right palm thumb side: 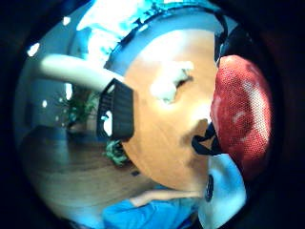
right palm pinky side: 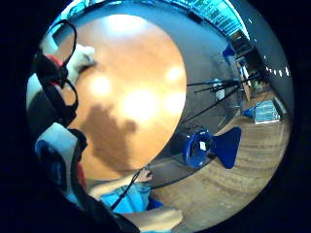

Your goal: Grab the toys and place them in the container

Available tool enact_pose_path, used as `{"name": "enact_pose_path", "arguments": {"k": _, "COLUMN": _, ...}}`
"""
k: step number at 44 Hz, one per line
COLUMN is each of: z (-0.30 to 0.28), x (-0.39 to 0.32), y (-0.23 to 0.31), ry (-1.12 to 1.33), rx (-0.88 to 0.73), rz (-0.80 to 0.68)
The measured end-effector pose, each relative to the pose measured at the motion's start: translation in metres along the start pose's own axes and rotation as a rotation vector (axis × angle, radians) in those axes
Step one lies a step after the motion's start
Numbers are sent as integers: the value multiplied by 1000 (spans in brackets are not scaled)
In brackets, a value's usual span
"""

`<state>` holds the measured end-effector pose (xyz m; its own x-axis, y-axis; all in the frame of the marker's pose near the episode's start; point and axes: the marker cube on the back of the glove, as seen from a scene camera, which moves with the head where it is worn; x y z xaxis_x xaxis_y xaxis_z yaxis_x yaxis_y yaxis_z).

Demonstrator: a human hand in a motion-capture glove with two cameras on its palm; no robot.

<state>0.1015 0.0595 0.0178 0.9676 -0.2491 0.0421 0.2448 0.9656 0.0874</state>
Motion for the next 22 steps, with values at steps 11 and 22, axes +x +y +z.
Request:
{"name": "enact_pose_path", "arguments": {"k": 11, "z": -76, "x": -75, "y": -52, "ry": -25, "rx": 67, "rz": 84}}
{"name": "enact_pose_path", "arguments": {"k": 22, "z": -107, "x": -159, "y": -99, "ry": -151, "rx": 84, "rz": 117}}
